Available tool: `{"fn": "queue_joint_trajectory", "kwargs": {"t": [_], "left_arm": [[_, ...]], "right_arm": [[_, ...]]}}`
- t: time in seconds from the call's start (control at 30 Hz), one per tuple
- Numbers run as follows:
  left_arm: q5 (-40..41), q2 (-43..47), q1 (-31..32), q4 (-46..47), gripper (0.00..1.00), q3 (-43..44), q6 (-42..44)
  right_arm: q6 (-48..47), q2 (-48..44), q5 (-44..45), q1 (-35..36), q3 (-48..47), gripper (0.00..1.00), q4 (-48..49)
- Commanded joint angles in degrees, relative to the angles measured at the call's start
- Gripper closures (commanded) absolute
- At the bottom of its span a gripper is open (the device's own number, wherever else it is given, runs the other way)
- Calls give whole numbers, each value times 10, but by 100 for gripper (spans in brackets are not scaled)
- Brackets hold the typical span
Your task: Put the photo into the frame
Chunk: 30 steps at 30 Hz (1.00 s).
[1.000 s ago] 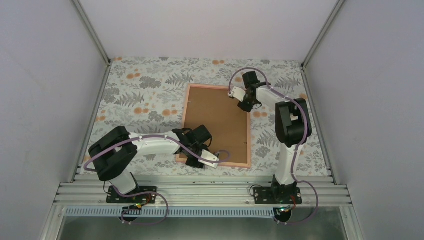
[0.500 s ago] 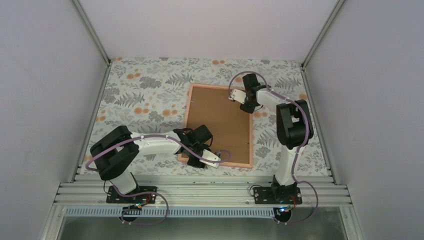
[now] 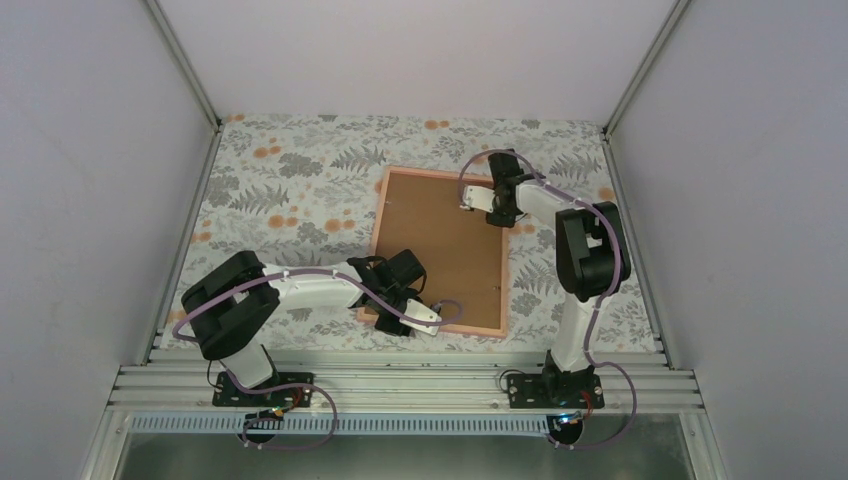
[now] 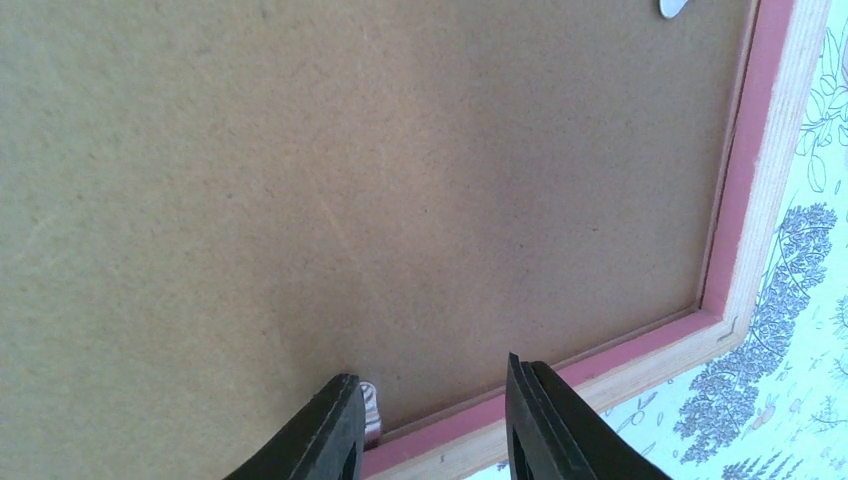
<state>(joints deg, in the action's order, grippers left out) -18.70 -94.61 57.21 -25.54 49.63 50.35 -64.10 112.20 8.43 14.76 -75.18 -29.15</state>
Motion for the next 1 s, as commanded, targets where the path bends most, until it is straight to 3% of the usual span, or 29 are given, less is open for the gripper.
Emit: {"fn": "queue_joint_trajectory", "kwargs": {"t": [0.0, 0.2, 0.4, 0.57, 0.83, 0.97], "left_arm": [[1, -31, 2, -75, 60, -26, 5], [0, -29, 2, -76, 60, -25, 5], [-7, -26, 1, -74, 59, -1, -21], [-37, -17, -12, -83, 54, 40, -52], [-94, -6, -104, -78, 47, 104, -122], [-81, -17, -146, -49, 47, 122, -168]], "right_arm": [[-62, -5, 32, -23, 3, 63, -14], [-66, -7, 2, -27, -19, 61, -32], [40, 1, -179, -39, -146, 56, -148], [132, 51, -229, -63, -225, 48, -142], [184, 134, -275, -89, -282, 40, -121], [211, 155, -306, -90, -296, 37, -105]]}}
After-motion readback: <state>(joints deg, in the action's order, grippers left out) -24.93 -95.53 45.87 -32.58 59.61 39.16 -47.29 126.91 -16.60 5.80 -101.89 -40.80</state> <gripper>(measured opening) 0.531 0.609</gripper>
